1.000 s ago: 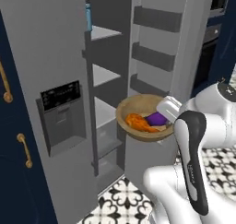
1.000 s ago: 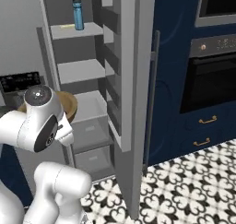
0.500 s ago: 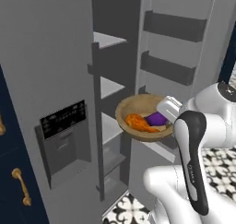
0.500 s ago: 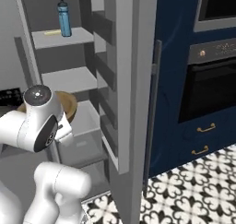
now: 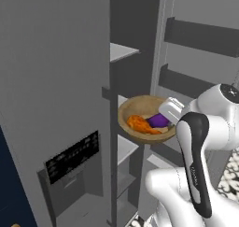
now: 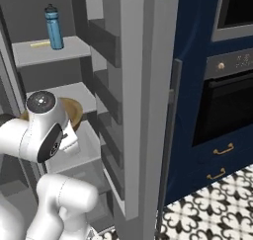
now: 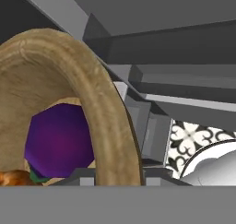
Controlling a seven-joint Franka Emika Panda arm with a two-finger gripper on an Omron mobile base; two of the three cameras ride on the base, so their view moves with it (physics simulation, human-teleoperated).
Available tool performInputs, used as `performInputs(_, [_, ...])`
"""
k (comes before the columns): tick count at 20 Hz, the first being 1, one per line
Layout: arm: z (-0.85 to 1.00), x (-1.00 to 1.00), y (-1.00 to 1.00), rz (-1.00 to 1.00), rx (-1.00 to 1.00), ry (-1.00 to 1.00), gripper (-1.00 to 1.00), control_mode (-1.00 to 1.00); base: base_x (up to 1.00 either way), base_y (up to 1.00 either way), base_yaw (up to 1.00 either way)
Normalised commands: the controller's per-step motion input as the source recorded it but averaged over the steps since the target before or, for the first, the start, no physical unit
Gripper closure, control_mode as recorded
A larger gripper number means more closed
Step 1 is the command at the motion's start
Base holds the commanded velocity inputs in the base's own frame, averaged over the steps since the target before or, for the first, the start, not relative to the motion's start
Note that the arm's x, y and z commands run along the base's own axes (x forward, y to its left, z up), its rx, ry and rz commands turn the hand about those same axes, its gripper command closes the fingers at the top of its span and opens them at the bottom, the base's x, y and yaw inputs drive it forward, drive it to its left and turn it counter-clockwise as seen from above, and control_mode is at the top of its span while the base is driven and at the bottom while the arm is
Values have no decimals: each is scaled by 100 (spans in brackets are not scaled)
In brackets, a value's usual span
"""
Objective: Pick the chicken drumstick and eggplant from their plates and place them in the bowl. Then put the bowl in the fridge.
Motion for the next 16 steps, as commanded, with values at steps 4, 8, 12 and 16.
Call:
performInputs(4, [0, 0, 0, 0, 0, 0, 100, 100, 49, -11, -4])
performInputs(8, [0, 0, 0, 0, 0, 0, 100, 100, 15, 2, -16])
performInputs(12, [0, 43, 8, -15, 2, -21, 100, -100, 0, 0, 0])
performInputs(16, [0, 48, 14, -4, 4, -9, 100, -100, 0, 0, 0])
